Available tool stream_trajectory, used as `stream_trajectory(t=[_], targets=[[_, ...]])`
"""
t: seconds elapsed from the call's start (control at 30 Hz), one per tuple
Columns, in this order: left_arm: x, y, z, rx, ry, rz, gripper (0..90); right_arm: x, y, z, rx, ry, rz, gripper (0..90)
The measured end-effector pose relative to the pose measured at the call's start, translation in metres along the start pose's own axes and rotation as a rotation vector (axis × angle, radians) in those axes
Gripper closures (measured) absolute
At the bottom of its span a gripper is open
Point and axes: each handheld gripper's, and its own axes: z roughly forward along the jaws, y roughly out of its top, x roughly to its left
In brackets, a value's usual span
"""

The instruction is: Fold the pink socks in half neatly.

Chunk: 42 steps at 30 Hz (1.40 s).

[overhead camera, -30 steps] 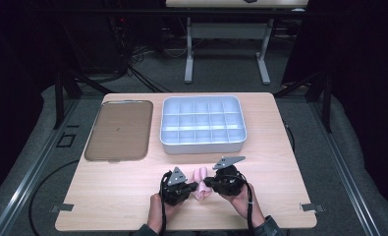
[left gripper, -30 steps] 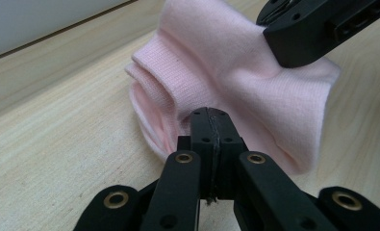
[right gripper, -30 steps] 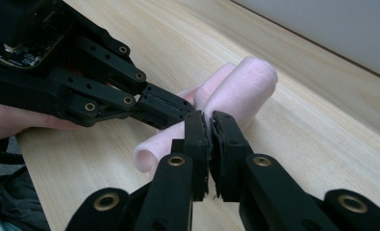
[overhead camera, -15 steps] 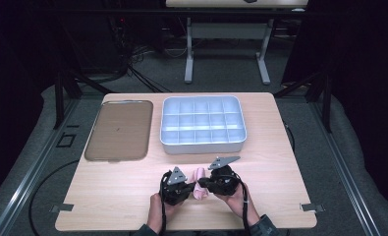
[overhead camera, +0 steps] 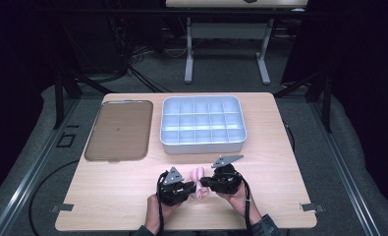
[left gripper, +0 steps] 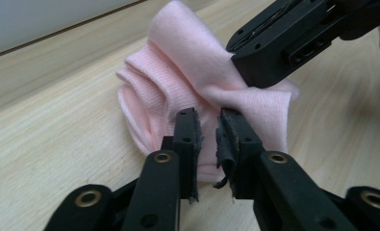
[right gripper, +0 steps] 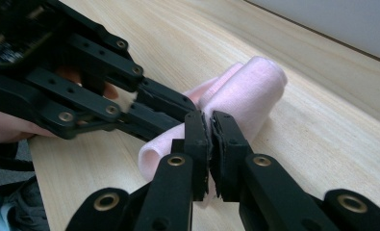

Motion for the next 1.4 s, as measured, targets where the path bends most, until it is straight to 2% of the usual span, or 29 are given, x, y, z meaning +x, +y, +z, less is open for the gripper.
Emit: stream_trajectory(t=[0.13,0.23,0.3,0.33,0.43,0.67,1.07,1.17,1.27,1.33,1.4], targets=[[0.001,-0.001,-0.011,-0.03,-0.006,-0.017,74.9,0.001,-0.001,-0.001,-0.001,-0.004,-0.001,85.7],[0.003,-0.001,-0.015,-0.028,0.018,-0.014,76.2,0.001,0.0,-0.002,0.001,-0.007,-0.007,85.7],[0.006,-0.001,-0.013,0.002,0.039,-0.005,79.3,0.001,0.0,-0.003,-0.003,-0.005,-0.008,85.7],[0.006,-0.001,-0.011,0.015,0.045,-0.013,82.2,0.001,0.0,-0.004,0.0,-0.007,-0.012,85.7],[0.01,-0.003,-0.005,0.028,0.04,-0.015,88.8,0.001,0.001,-0.004,0.004,-0.005,-0.02,85.6],[0.011,-0.005,-0.001,0.05,0.047,-0.005,89.8,0.006,0.008,0.005,0.019,0.013,-0.055,85.6],[0.016,-0.005,-0.003,0.057,0.03,-0.035,89.5,0.007,0.011,0.027,0.063,0.051,-0.073,85.6],[0.025,-0.007,-0.01,0.049,0.047,-0.057,89.4,0.008,0.011,0.03,0.078,0.034,-0.09,85.6],[0.032,-0.002,-0.023,0.011,0.057,-0.06,89.2,0.01,0.011,0.032,0.087,0.01,-0.106,85.5],[0.032,0.005,-0.028,-0.01,0.052,-0.045,89.0,0.011,0.011,0.032,0.089,-0.001,-0.112,85.5],[0.029,0.015,-0.029,-0.022,0.034,-0.013,88.4,0.012,0.011,0.033,0.089,-0.005,-0.112,85.5]])
